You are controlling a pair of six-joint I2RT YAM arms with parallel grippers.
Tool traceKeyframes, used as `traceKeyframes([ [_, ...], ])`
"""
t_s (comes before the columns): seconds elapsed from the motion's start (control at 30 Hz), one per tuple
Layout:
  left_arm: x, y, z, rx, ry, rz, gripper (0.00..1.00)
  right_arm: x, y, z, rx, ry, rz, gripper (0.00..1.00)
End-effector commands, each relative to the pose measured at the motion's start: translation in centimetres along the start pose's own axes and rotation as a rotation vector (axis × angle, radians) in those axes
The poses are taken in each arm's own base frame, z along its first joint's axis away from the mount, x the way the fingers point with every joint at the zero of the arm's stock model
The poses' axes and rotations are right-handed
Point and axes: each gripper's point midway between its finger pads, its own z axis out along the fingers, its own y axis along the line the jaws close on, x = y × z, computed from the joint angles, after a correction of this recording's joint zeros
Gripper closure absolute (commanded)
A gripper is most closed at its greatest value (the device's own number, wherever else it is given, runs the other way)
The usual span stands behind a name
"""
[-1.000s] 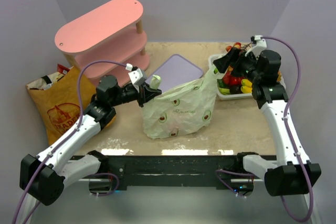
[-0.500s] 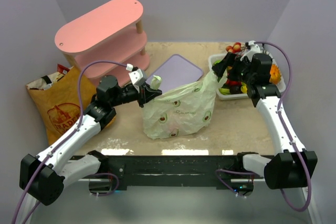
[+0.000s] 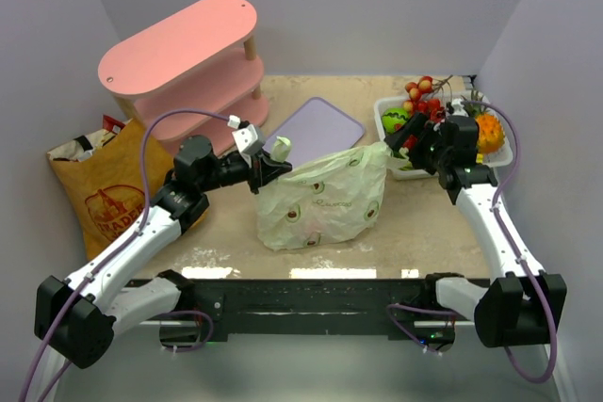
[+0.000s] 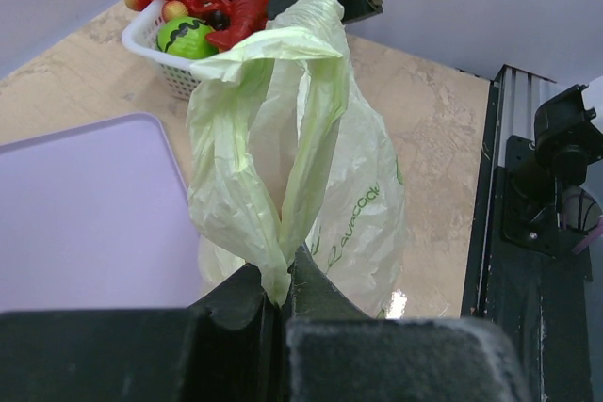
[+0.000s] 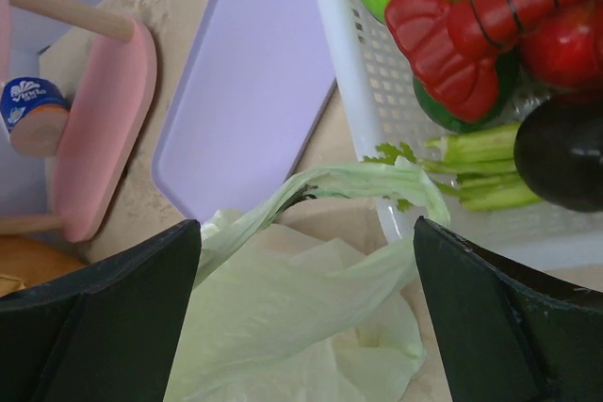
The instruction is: Place the mixed food into the grocery bags and tie them
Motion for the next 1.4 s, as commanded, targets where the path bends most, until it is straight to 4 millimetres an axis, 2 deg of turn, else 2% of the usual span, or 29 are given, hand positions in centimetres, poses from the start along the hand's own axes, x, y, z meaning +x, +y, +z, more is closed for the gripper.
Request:
traceKeyframes([
  [0.0, -0.4, -0.5, 0.1, 0.021, -0.017, 0.029, 1.00, 0.0, -0.7, -1.3, 0.046, -0.044, 0.102, 0.01],
  [0.23, -0.1, -0.7, 0.4, 0.032, -0.009, 0.022, 1.00, 0.0, -1.6, -3.3, 0.135, -0.050, 0.153, 0.01],
  [0.37, -0.2, -0.8, 0.3, 0.033, -0.011, 0.024, 1.00, 1.2, -2.8, -4.0, 0.197, -0.008, 0.170, 0.01],
  [0.57, -0.1, -0.9, 0.4, 0.039, -0.008, 0.022, 1.00, 2.0, -1.8, -4.5, 0.145, 0.010, 0.225, 0.01],
  [0.67, -0.1, -1.0, 0.5, 0.042, -0.008, 0.023, 1.00, 1.6, -1.6, -5.1, 0.151, 0.004, 0.229, 0.01],
  [0.77, -0.1, -1.0, 0.4, 0.042, -0.009, 0.025, 1.00, 1.1, -1.0, -6.0, 0.150, 0.007, 0.209, 0.01],
  [0.87, -0.2, -1.2, 0.4, 0.046, -0.010, 0.026, 1.00, -1.0, -0.8, -7.0, 0.157, -0.069, 0.145, 0.01],
  [0.9, -0.1, -1.3, 0.5, 0.049, -0.010, 0.026, 1.00, -2.5, -0.3, -7.8, 0.153, -0.109, 0.066, 0.01],
  [0.93, -0.1, -1.3, 0.5, 0.050, -0.010, 0.027, 1.00, -3.0, -0.1, -8.4, 0.161, -0.119, 0.048, 0.01],
  [1.0, -0.2, -1.4, 0.4, 0.050, -0.012, 0.027, 1.00, -4.6, 1.2, -9.9, 0.121, -0.185, 0.041, 0.01],
  [1.07, -0.3, -1.4, 0.5, 0.049, -0.013, 0.030, 1.00, -5.0, 2.3, -11.3, 0.072, -0.220, 0.083, 0.01],
  [1.1, -0.4, -1.3, 0.4, 0.041, -0.016, 0.031, 1.00, -4.9, 2.7, -11.5, 0.061, -0.223, 0.158, 0.01],
  [1.17, -0.5, -1.3, 0.4, 0.037, -0.017, 0.031, 1.00, -3.6, 2.9, -12.2, 0.046, -0.184, 0.260, 0.01],
  [1.2, -0.5, -1.3, 0.3, 0.035, -0.019, 0.033, 1.00, -2.7, 2.9, -11.9, 0.035, -0.158, 0.355, 0.01],
  [1.3, -0.7, -1.4, 0.2, 0.035, -0.024, 0.037, 1.00, -1.1, 4.0, -11.7, -0.064, -0.116, 0.485, 0.01],
  [1.37, -0.7, -1.5, 0.3, 0.038, -0.022, 0.035, 1.00, -2.1, 4.6, -11.8, -0.120, -0.171, 0.528, 0.01],
])
